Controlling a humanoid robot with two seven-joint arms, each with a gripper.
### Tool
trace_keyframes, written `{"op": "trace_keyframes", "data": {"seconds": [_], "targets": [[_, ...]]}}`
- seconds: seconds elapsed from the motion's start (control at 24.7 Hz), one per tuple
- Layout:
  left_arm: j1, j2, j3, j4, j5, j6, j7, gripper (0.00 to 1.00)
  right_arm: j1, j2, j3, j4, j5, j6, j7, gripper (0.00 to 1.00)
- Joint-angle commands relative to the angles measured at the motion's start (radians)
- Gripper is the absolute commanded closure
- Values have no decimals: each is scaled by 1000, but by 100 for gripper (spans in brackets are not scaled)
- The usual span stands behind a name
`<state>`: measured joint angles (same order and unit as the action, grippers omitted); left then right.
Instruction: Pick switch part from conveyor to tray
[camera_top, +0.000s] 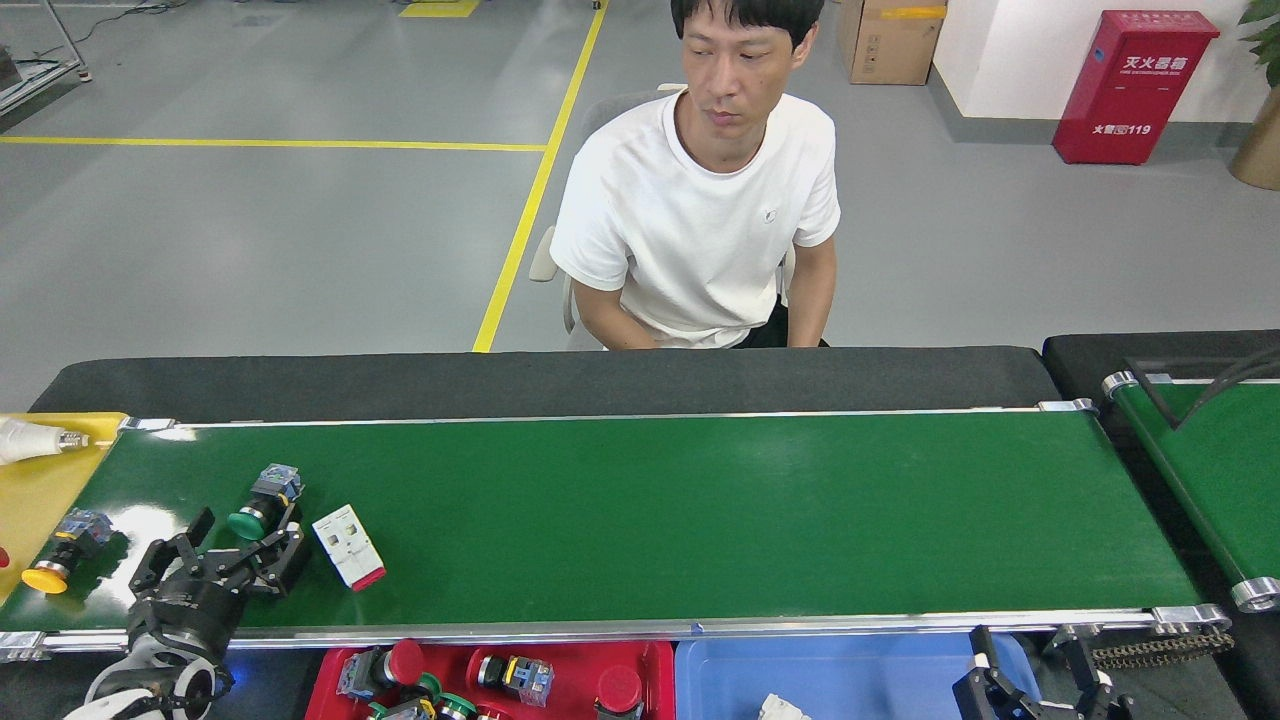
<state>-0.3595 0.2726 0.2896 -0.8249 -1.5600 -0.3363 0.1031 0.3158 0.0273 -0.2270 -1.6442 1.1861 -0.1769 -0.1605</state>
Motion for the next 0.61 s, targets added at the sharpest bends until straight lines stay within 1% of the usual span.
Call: {"op": "trace_keyframes", "data": {"seconds": [0.0, 0.08, 0.12, 0.2, 0.24, 0.32, 0.44, 0.57], "targets": [[-29, 30, -1, 29, -2, 13, 32, 12, -6, -24, -6, 1, -11, -6, -17, 0], [-30, 53, -24, 32, 2, 0, 32, 37, -6, -37, -6, 6, -13, -6, -24, 0], [-30, 62, -41, 33, 3, -3, 32, 60, -6, -37, -6, 7, -14, -6, -24, 0], [-30, 76, -69, 35, 14, -29, 32, 84, -6, -38, -8, 12, -16, -6, -24, 0], [-30, 77, -67, 35, 21, -56, 32, 94, -6, -40, -6, 14, -17, -6, -24, 0], [-30, 77, -63, 33, 32, -93, 32, 97, -6, -44, -8, 14, -19, -6, -24, 0], [-24, 73, -63, 15, 55, -99, 30, 98, -6, -44, -6, 14, -19, -6, -24, 0], [10, 66, -67, -60, 98, -112, 18, 99, -6, -44, -8, 14, -19, -6, -22, 0]]}}
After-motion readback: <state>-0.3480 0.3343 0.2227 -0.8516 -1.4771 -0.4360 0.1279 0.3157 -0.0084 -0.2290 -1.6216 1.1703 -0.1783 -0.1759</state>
